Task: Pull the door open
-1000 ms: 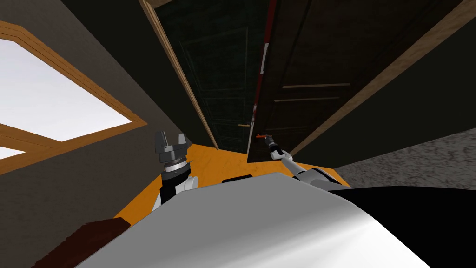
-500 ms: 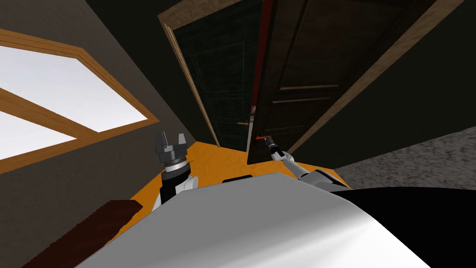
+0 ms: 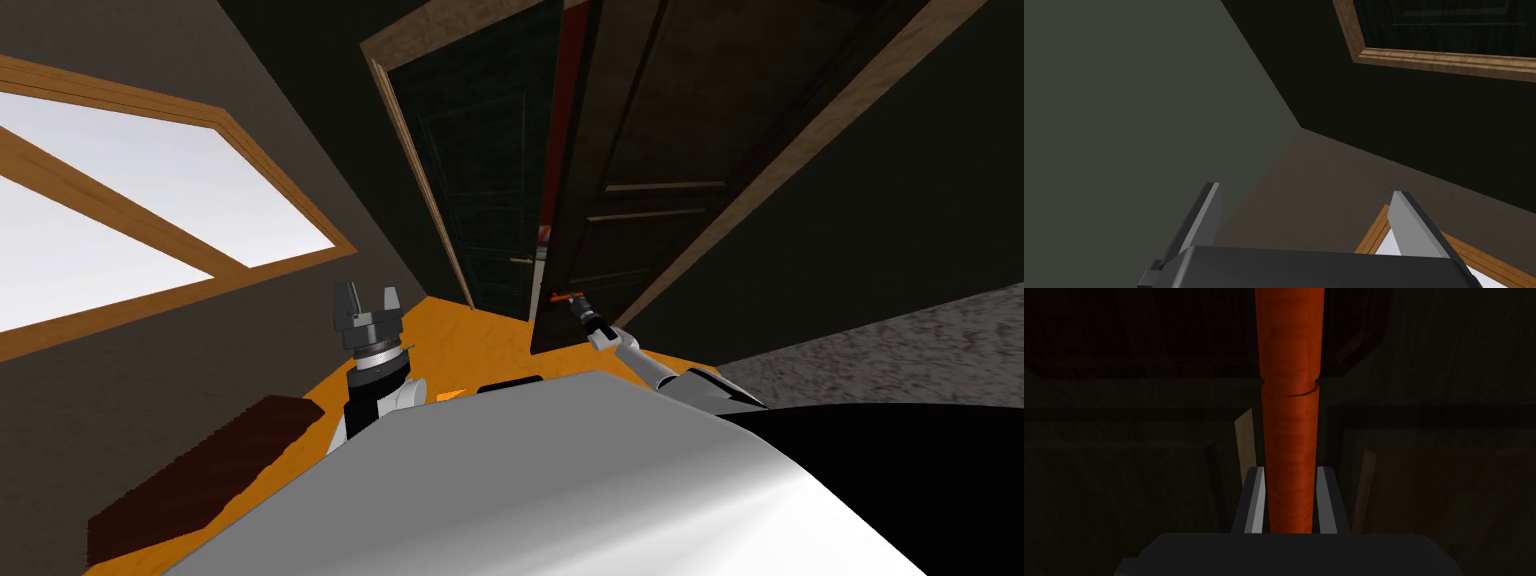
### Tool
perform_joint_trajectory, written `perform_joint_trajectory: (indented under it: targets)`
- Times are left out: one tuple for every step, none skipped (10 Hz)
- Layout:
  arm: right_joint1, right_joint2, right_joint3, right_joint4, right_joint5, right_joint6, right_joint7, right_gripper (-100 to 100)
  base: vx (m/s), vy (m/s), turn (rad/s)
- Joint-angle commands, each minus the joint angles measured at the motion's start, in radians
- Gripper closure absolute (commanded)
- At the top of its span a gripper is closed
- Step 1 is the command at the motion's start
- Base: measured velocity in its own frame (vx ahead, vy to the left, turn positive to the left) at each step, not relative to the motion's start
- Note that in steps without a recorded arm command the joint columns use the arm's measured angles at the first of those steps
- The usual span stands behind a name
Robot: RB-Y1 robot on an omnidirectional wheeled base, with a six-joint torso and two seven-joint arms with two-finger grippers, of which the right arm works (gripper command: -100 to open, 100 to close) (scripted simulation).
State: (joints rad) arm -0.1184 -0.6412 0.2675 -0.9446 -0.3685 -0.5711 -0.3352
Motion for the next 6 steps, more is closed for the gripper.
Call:
perform_joint_trajectory:
  targets:
    - [0.017, -0.016, 0.035, -0.023, 0.001, -0.022, -0.021, 100, -0.196, -0.082, 0.104]
    - [0.026, -0.027, 0.050, -0.034, 0.001, -0.032, -0.032, 100, -0.189, -0.099, 0.096]
    - [0.033, -0.036, 0.062, -0.043, 0.000, -0.040, -0.040, 100, -0.187, -0.118, 0.078]
    - [0.029, -0.039, 0.045, -0.031, -0.003, -0.033, -0.036, 100, -0.089, -0.059, 0.010]
    - [0.050, -0.068, 0.079, -0.042, -0.008, -0.067, -0.055, 100, -0.190, -0.052, 0.151]
    - [0.054, -0.075, 0.087, -0.045, -0.010, -0.076, -0.060, 100, -0.227, -0.098, 0.169]
